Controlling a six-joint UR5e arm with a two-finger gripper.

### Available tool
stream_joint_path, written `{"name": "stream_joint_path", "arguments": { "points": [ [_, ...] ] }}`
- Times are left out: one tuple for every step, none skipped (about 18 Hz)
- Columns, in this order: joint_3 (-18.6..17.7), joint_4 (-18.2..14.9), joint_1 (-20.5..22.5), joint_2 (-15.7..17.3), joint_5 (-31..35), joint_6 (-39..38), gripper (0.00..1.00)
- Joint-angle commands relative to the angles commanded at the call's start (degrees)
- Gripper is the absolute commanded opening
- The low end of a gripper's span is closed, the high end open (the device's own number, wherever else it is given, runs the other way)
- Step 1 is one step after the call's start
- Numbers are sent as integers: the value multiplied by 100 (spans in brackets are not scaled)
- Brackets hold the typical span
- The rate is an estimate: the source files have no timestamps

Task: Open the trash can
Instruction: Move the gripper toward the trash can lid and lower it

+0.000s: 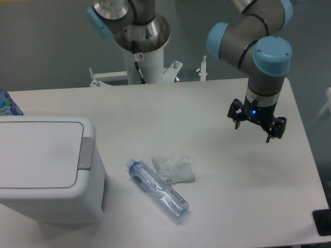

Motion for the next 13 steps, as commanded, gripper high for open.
{"name": "stream_joint_path", "arguments": {
  "points": [
    [9,0,-17,0,9,9,100],
    [35,0,-26,9,0,9,100],
    [44,-9,-18,44,-26,0,100],
    [1,-9,-18,87,-61,0,100],
    [-52,-9,-9,97,-192,-43,100],
    [-96,-9,0,88,-359,-87,100],
    [-192,-9,9,97,-500,-236,100],
    [-228,-9,9,149,-623,-568,100],
    [-220,-9,26,263,-746,-911,100],
    [-176,-9,26,307,-947,-1201,100],
    [-141,-9,35,325,-1219,-1491,100],
    [-141,-9,26,343,-1544,-1790,100],
    [-132,-9,26,343,-1851,-2097,100]
  ]
}}
